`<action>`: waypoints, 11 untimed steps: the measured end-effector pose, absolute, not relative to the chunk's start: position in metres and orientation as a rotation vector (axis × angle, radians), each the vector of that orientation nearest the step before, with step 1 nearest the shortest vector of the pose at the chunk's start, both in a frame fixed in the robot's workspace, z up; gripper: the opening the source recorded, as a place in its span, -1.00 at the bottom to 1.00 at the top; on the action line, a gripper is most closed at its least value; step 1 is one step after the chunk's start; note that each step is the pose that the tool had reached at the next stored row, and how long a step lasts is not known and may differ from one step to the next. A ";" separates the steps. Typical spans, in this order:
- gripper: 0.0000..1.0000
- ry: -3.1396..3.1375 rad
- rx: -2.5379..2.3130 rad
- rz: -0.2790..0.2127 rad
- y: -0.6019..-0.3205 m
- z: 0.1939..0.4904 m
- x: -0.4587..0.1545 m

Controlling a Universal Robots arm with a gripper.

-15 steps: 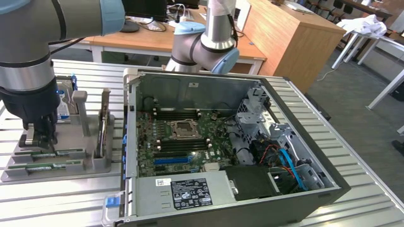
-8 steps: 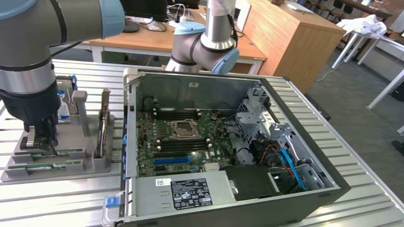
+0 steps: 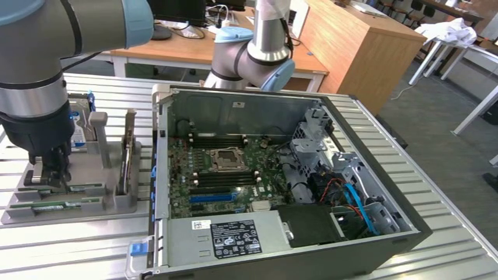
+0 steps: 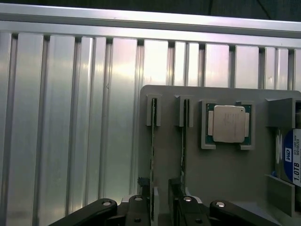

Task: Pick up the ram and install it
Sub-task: 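Pick up the ram and move it above insertion slot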

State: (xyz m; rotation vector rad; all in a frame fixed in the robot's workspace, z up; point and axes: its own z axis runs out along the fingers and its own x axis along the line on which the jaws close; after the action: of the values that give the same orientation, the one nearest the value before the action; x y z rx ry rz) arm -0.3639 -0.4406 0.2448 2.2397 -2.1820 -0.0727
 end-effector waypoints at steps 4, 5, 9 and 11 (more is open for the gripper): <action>-0.40 -2.182 2.240 -0.073 -0.441 0.244 -0.364; -0.40 -2.182 2.240 -0.073 -0.441 0.244 -0.364; -0.40 -2.182 2.240 -0.073 -0.441 0.240 -0.364; -0.40 -2.182 2.240 -0.073 -0.441 0.237 -0.364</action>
State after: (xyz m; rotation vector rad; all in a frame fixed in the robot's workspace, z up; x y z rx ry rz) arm -0.3639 -0.4407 0.2374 2.2398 -2.1820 -0.0727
